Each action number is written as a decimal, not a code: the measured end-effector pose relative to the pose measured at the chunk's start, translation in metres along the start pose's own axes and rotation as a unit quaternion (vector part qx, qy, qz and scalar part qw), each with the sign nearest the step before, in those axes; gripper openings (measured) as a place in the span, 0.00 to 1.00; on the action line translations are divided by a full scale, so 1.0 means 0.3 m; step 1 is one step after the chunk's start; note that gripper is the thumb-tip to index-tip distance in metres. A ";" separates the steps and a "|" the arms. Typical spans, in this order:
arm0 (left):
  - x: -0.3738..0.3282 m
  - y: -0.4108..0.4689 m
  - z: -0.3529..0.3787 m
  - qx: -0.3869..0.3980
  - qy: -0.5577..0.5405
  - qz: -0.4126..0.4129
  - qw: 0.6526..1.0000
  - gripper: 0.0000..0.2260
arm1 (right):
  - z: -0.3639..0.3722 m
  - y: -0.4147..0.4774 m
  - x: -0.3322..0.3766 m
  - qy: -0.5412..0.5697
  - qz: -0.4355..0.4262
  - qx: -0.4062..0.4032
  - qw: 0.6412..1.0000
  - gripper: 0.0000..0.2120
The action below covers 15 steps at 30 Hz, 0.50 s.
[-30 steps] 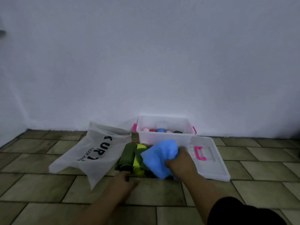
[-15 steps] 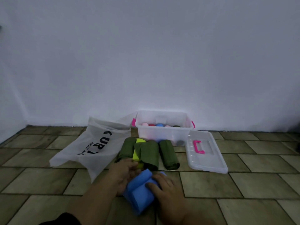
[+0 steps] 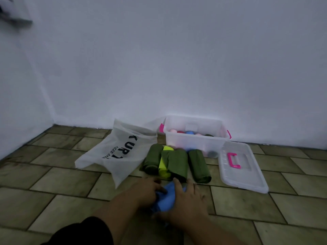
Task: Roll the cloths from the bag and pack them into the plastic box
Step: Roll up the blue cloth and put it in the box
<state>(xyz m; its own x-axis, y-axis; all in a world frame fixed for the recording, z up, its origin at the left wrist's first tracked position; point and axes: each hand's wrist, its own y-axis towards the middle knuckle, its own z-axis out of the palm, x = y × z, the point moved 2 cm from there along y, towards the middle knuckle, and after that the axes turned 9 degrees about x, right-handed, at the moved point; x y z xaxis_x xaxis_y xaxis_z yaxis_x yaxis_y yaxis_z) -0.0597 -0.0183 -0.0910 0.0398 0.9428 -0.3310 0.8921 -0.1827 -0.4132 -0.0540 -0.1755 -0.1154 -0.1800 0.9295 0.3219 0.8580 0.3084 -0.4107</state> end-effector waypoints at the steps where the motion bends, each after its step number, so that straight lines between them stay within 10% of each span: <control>1: 0.015 0.009 0.010 0.008 0.020 0.002 1.000 0.20 | 0.004 0.003 0.013 -0.003 0.004 -0.001 1.000 0.63; 15: 0.108 0.094 0.058 -0.018 0.087 -0.025 0.996 0.18 | 0.056 -0.114 -0.098 -0.027 -0.132 -0.092 0.987 0.36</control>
<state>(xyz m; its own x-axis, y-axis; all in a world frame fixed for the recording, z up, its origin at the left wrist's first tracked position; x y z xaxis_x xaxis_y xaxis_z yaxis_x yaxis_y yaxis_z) -0.0412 0.0022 -0.1282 0.0697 0.9851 -0.1572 0.9104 -0.1272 -0.3937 -0.0861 -0.2100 -0.1251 -0.4295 0.8331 0.3485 0.8499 0.5034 -0.1558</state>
